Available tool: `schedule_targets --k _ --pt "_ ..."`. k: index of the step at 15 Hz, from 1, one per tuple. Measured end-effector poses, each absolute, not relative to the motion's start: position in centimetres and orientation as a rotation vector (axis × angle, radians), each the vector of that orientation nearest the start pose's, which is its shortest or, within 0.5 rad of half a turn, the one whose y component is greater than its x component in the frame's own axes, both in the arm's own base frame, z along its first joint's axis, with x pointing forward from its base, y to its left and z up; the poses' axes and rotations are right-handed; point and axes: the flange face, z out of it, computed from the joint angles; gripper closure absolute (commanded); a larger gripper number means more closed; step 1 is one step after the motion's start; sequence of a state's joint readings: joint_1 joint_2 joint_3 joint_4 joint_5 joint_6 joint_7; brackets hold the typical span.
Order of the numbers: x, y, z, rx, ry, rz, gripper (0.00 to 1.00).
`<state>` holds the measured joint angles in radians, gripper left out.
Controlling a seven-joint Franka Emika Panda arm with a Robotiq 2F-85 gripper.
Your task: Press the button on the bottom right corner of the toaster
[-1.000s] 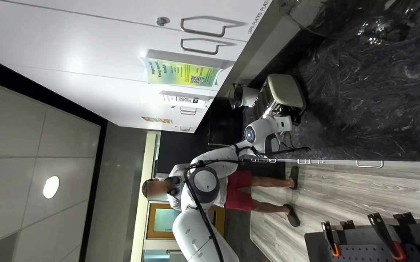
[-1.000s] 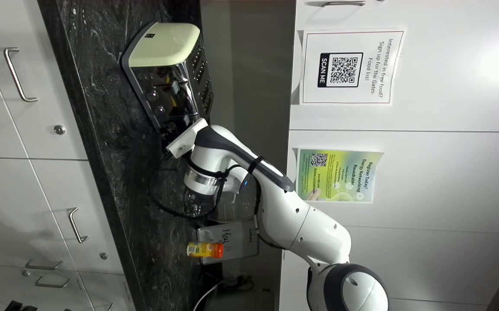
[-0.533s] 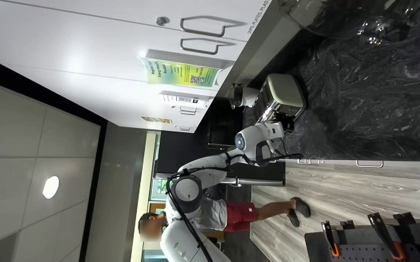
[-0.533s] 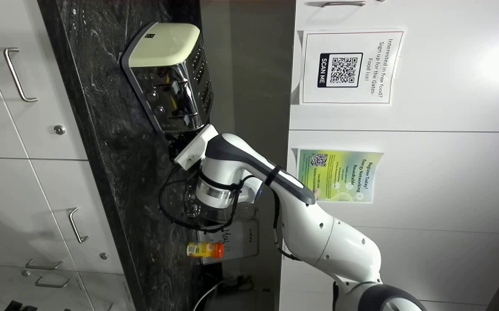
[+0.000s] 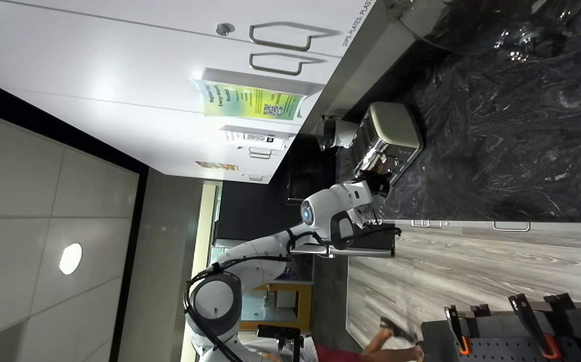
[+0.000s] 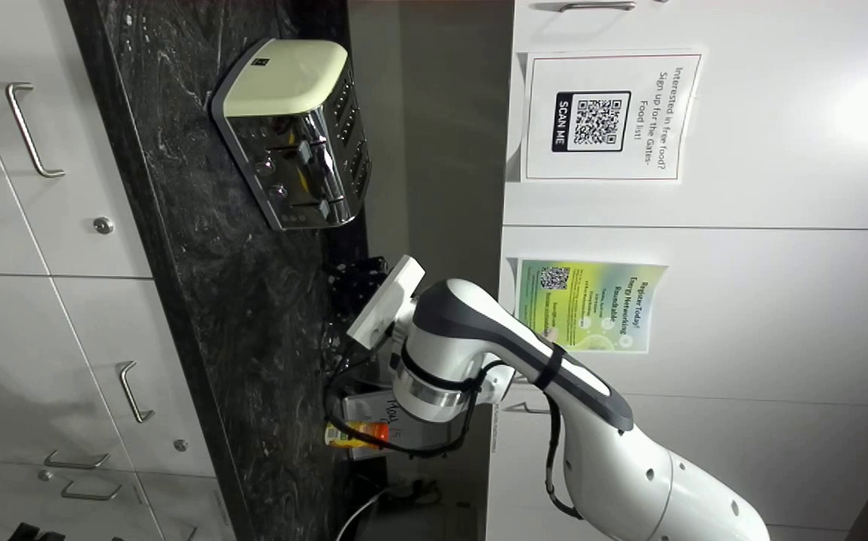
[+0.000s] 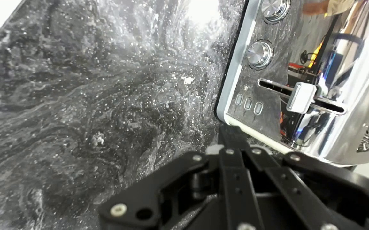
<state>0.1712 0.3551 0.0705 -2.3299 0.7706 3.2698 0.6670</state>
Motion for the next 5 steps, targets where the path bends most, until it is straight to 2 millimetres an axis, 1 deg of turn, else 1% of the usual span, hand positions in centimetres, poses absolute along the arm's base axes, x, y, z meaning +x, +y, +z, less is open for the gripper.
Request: schedule_targets --k 1,2,3,5 --pt "53.3 6.0 24.4 -2.228 1.555 -0.579 0.72" --pt "52.8 6.1 25.0 -2.235 1.542 -0.58 0.66" --pt "52.5 6.1 25.4 -2.237 1.533 -0.583 0.85" --pt "51.9 6.3 26.2 -2.236 1.521 -0.588 0.68"
